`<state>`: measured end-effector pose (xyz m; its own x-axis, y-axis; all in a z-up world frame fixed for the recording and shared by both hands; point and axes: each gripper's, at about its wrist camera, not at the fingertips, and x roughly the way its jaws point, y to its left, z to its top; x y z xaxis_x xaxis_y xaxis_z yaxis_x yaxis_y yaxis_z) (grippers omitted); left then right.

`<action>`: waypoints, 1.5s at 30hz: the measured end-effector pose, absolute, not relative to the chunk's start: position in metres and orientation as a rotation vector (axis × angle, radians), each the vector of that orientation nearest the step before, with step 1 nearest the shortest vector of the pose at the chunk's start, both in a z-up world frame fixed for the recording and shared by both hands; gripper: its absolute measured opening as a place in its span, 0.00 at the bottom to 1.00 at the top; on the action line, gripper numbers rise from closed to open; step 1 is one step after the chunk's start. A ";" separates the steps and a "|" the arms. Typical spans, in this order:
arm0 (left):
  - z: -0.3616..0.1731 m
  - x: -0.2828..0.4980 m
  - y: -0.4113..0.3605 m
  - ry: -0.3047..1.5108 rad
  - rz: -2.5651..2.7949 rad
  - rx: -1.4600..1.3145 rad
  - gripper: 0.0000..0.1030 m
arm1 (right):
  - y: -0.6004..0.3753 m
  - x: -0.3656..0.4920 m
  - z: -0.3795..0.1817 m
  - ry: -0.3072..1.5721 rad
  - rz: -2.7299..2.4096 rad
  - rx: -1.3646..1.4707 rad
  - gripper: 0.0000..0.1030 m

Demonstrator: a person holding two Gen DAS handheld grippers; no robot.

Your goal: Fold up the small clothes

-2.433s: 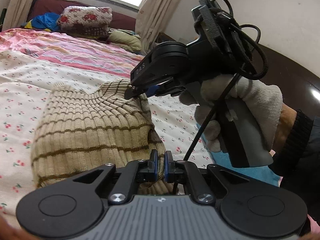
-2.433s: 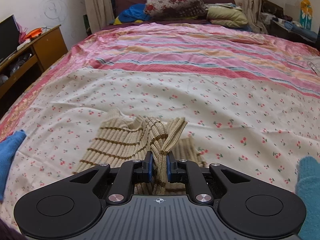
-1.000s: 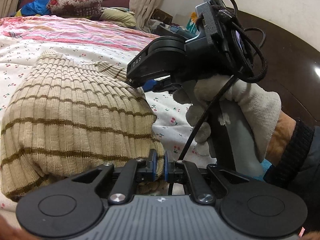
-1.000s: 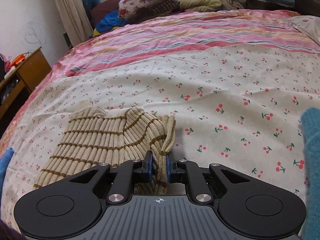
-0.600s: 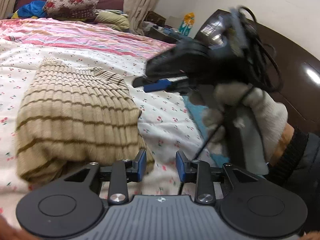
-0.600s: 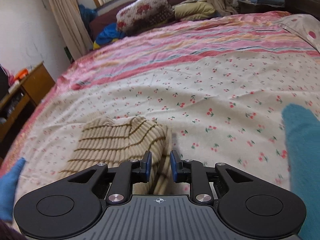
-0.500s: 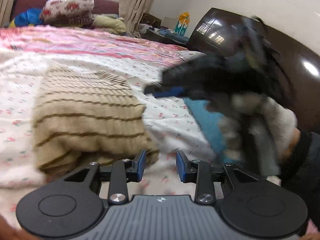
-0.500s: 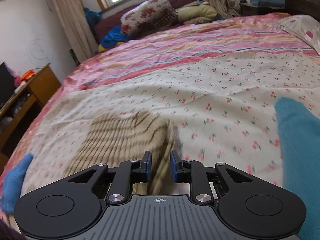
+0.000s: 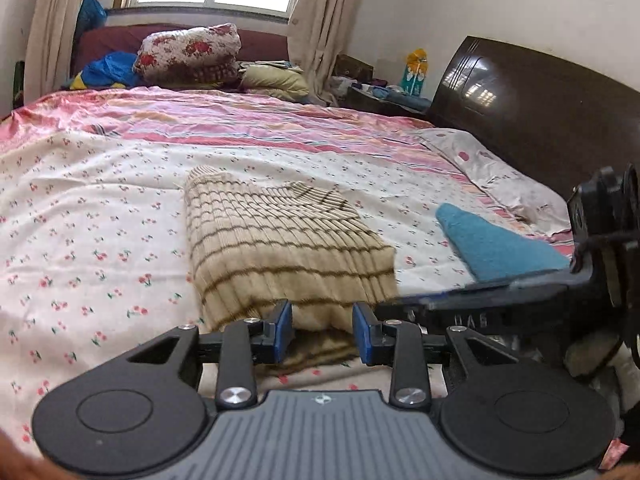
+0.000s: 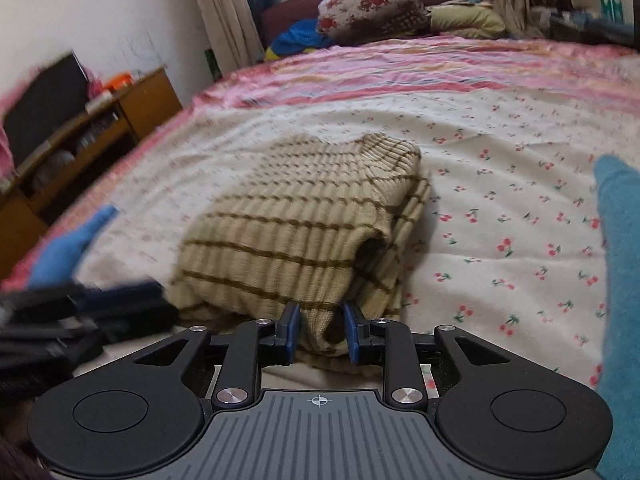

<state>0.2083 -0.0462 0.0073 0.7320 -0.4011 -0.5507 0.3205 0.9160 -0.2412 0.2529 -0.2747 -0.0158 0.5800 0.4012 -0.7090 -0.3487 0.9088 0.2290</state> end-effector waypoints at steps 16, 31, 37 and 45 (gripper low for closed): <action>-0.044 0.242 -0.029 0.750 -0.281 -0.088 0.38 | -0.319 0.241 -0.040 0.872 0.343 0.204 0.04; -0.009 0.242 -0.018 0.704 -0.313 -0.039 0.38 | -0.327 0.239 0.007 0.773 0.344 0.248 0.16; 0.004 0.277 -0.021 0.664 -0.295 -0.054 0.38 | -0.305 0.308 0.014 0.722 0.291 0.237 0.43; -0.002 0.317 -0.031 0.684 -0.282 -0.077 0.38 | -0.291 0.369 -0.023 0.813 0.235 0.315 0.35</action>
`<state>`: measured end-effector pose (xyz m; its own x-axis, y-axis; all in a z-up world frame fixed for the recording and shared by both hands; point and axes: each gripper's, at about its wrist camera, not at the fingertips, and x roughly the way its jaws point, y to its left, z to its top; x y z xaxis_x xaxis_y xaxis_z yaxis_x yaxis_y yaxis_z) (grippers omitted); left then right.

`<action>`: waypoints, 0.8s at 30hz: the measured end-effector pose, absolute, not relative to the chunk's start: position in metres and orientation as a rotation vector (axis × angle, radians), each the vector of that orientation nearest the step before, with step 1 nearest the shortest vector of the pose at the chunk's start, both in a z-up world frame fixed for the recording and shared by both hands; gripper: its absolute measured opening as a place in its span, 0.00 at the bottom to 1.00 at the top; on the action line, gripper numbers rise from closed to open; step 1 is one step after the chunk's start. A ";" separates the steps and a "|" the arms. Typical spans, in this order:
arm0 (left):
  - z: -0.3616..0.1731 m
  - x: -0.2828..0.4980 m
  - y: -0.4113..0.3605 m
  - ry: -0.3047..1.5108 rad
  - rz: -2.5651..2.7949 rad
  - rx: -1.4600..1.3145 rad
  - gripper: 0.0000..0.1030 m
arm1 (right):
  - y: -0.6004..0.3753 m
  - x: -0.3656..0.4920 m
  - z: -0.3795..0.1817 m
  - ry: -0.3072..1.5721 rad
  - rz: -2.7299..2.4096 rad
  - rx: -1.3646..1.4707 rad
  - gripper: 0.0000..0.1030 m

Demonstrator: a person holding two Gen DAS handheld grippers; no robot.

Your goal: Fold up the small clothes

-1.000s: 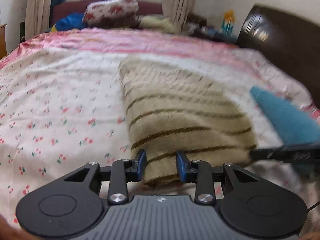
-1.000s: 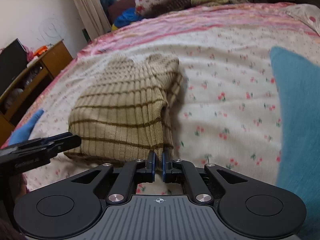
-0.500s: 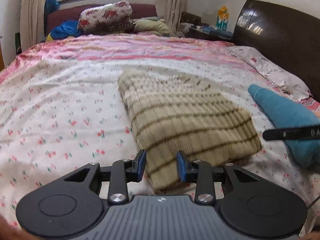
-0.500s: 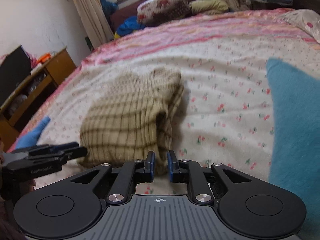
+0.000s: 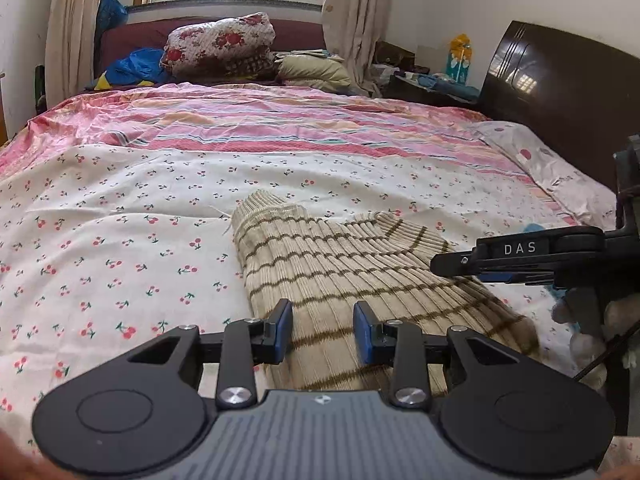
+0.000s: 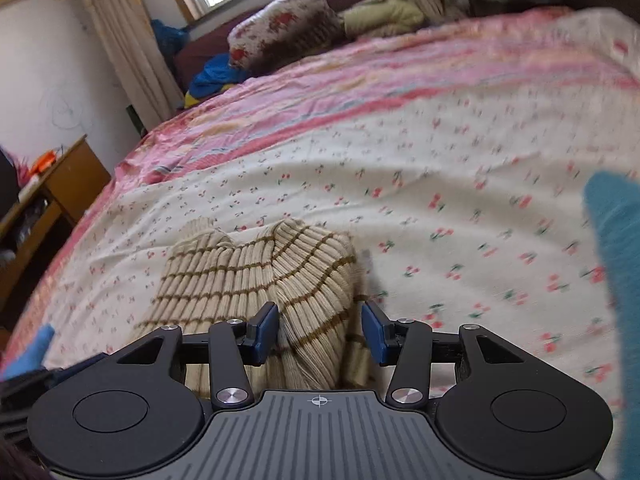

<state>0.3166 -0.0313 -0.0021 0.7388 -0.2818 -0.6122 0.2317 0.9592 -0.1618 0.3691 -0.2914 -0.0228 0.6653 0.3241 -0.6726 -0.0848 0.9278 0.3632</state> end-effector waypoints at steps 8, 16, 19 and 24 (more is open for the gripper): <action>-0.006 0.319 -0.045 0.697 -0.273 -0.016 0.40 | -0.313 0.360 -0.033 0.822 0.176 0.354 0.09; -0.009 0.321 -0.056 0.711 -0.252 0.042 0.41 | -0.310 0.358 -0.041 0.837 0.148 0.307 0.08; -0.009 0.322 -0.057 0.715 -0.249 0.052 0.41 | -0.307 0.359 -0.038 0.830 0.146 0.282 0.15; -0.007 0.322 -0.057 0.719 -0.245 0.059 0.41 | -0.310 0.354 -0.024 0.785 0.151 0.302 0.19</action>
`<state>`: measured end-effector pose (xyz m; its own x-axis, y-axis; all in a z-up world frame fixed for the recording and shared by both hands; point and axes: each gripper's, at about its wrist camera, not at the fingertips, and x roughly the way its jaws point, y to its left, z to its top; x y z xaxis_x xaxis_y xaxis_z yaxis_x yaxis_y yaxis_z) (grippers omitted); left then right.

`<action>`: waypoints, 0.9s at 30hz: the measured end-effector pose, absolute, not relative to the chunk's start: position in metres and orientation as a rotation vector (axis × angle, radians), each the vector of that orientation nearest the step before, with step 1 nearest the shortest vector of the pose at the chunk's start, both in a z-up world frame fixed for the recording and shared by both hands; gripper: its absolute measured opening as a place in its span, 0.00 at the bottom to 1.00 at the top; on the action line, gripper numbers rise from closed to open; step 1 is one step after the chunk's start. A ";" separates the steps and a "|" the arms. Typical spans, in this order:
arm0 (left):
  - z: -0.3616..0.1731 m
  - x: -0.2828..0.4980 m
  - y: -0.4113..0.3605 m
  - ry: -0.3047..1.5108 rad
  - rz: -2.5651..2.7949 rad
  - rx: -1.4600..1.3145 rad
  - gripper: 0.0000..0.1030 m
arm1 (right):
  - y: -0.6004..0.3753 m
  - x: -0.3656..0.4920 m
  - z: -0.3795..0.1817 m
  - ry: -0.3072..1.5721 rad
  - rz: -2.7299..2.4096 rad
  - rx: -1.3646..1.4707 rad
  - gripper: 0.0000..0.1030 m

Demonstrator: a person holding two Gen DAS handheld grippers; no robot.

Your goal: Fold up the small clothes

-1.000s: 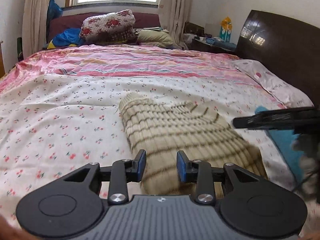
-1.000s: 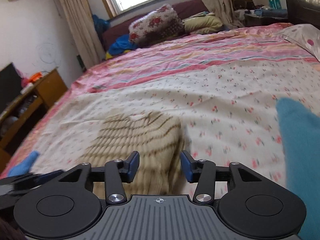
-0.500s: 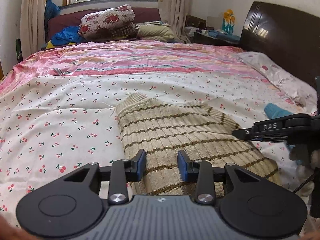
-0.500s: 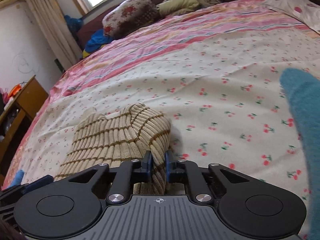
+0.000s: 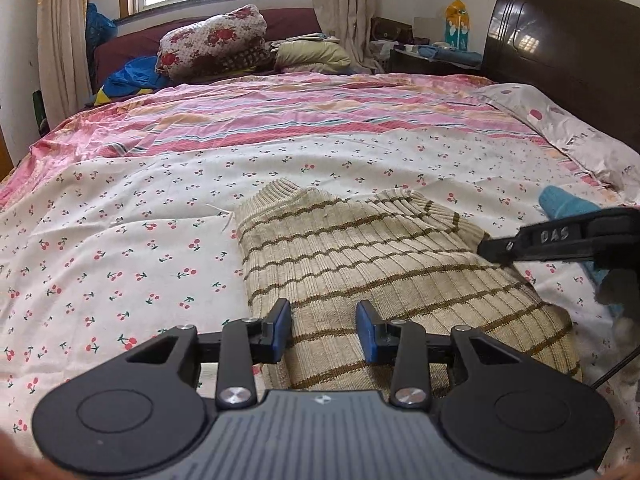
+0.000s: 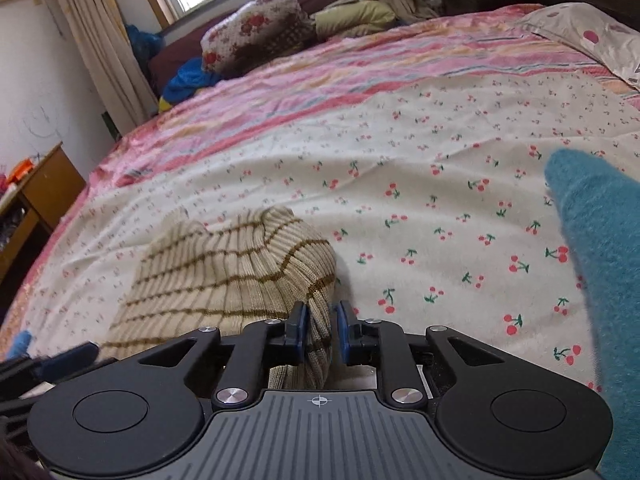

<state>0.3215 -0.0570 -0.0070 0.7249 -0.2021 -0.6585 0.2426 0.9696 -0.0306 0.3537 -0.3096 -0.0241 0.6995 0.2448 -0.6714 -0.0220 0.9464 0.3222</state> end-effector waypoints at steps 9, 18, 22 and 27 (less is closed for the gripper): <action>-0.003 0.319 -0.058 0.724 -0.237 0.060 0.42 | -0.287 0.340 -0.005 0.691 0.178 0.203 0.23; -0.008 0.322 -0.057 0.729 -0.232 0.072 0.50 | -0.280 0.347 -0.030 0.757 0.184 0.157 0.28; -0.008 0.324 -0.052 0.746 -0.232 0.038 0.52 | -0.289 0.353 -0.032 0.782 0.182 0.220 0.29; -0.003 0.319 -0.039 0.736 -0.241 -0.002 0.52 | -0.294 0.340 -0.022 0.763 0.183 0.229 0.35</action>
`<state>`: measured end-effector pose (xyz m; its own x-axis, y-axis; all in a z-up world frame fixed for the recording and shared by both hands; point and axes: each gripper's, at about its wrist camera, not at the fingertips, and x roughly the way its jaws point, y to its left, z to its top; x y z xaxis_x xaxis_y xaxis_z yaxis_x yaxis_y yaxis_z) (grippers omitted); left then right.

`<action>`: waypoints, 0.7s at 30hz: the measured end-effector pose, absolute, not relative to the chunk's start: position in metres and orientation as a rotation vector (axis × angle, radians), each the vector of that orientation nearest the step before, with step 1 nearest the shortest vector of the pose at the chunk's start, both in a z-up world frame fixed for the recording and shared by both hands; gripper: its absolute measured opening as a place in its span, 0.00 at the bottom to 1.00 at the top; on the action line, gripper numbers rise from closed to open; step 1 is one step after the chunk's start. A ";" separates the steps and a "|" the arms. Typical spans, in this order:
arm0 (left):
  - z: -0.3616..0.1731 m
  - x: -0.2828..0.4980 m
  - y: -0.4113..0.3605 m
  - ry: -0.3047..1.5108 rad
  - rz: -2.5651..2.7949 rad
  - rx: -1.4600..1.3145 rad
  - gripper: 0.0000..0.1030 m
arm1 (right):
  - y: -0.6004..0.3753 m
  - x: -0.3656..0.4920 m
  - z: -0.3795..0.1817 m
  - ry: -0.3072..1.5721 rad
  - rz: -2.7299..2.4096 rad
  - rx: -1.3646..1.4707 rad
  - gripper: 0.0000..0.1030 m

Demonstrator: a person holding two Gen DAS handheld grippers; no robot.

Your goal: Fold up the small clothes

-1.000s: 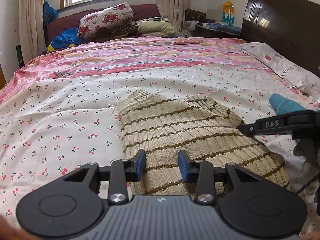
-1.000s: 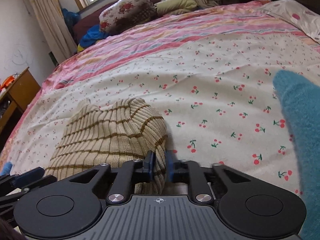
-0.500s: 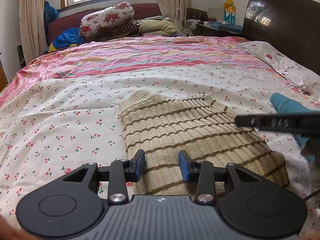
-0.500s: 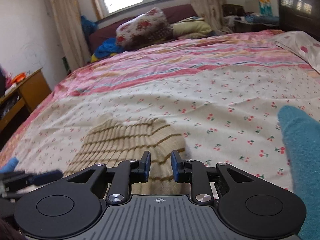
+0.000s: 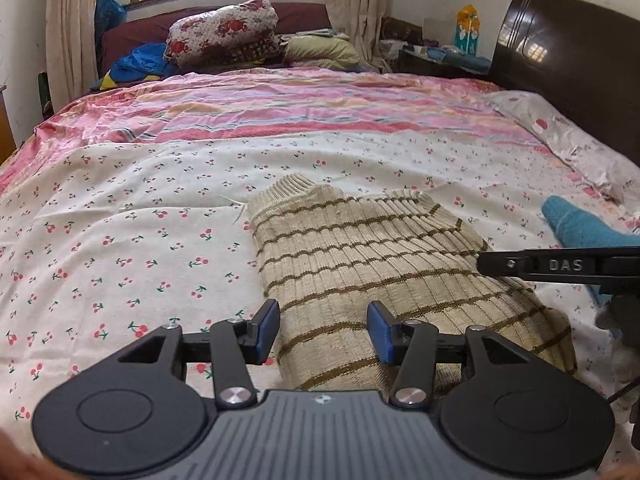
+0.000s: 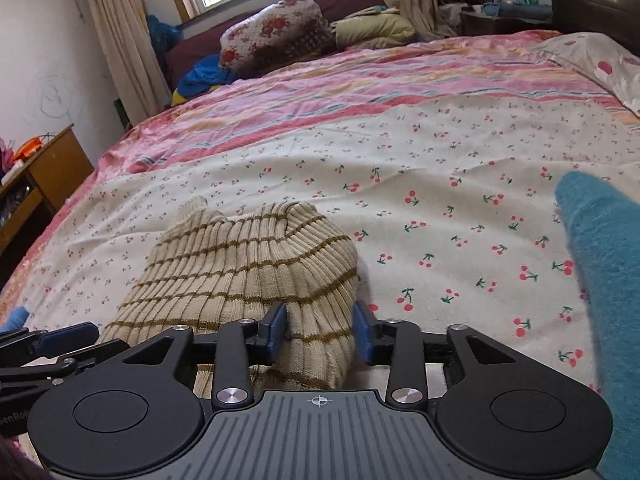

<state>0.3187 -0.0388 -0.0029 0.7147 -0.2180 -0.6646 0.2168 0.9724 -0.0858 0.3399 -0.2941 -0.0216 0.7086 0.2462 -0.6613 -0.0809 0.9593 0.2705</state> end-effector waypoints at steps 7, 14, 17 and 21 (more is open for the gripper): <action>-0.006 0.312 -0.016 0.752 -0.275 -0.099 0.52 | -0.314 0.321 -0.021 0.789 0.237 0.326 0.48; -0.016 0.317 -0.010 0.802 -0.295 -0.185 0.53 | -0.323 0.324 -0.045 0.865 0.262 0.458 0.50; -0.012 0.313 -0.007 0.787 -0.314 -0.188 0.53 | -0.332 0.322 -0.044 0.859 0.277 0.511 0.50; -0.017 0.316 -0.004 0.808 -0.335 -0.224 0.53 | -0.341 0.324 -0.050 0.878 0.300 0.595 0.51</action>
<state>0.3163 -0.0039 -0.0167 0.6424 -0.3760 -0.6678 0.2071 0.9241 -0.3210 0.3244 -0.3413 -0.0505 0.6116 0.4787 -0.6299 -0.0071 0.7995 0.6006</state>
